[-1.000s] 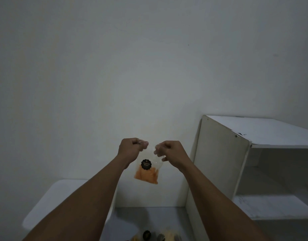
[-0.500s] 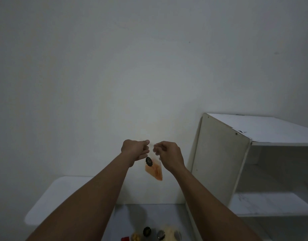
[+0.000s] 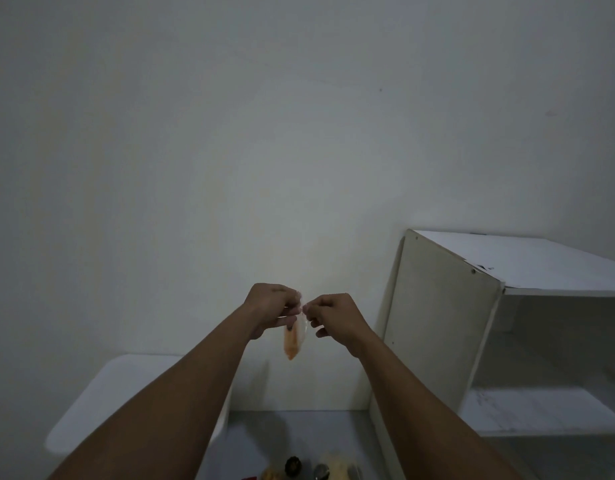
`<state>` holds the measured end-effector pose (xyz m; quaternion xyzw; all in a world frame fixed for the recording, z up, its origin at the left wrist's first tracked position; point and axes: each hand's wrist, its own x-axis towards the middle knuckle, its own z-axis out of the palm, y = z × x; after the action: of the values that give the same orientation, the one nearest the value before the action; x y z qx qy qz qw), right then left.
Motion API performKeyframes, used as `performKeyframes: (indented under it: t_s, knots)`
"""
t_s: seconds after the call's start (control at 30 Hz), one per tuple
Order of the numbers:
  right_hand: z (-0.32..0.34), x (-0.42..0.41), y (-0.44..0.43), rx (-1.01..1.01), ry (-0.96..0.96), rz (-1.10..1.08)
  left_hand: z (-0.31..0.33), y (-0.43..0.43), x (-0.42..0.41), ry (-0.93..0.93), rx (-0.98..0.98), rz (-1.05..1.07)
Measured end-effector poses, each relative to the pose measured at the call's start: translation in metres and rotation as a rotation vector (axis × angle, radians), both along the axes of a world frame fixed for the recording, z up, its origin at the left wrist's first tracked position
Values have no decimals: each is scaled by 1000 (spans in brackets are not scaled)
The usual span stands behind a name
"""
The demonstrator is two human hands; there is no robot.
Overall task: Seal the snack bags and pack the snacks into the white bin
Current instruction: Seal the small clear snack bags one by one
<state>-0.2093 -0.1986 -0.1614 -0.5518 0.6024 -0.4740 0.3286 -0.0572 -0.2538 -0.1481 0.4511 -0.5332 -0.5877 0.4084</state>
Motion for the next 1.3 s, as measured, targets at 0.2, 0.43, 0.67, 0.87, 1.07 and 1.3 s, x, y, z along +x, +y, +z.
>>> performKeyframes:
  t_s: [0.2,0.43,0.67,0.87,1.07,1.3]
  knots:
    - [-6,8,-3,11,-33,-19,-3,2,8,16,102,-17]
    - [-11,11,1,-27,107,-66,-12,-4,5,-6,113,35]
    - [-45,8,1,5,294,-80,-26,-18,-3,11,88,125]
    - [-72,0,-11,22,330,-199,-87,-26,-2,-179,3,177]
    - [-112,-16,-33,71,262,-153,-151,-32,-13,-224,60,128]
    - [-181,-18,-77,116,233,-215,-205,-62,-28,-401,77,344]
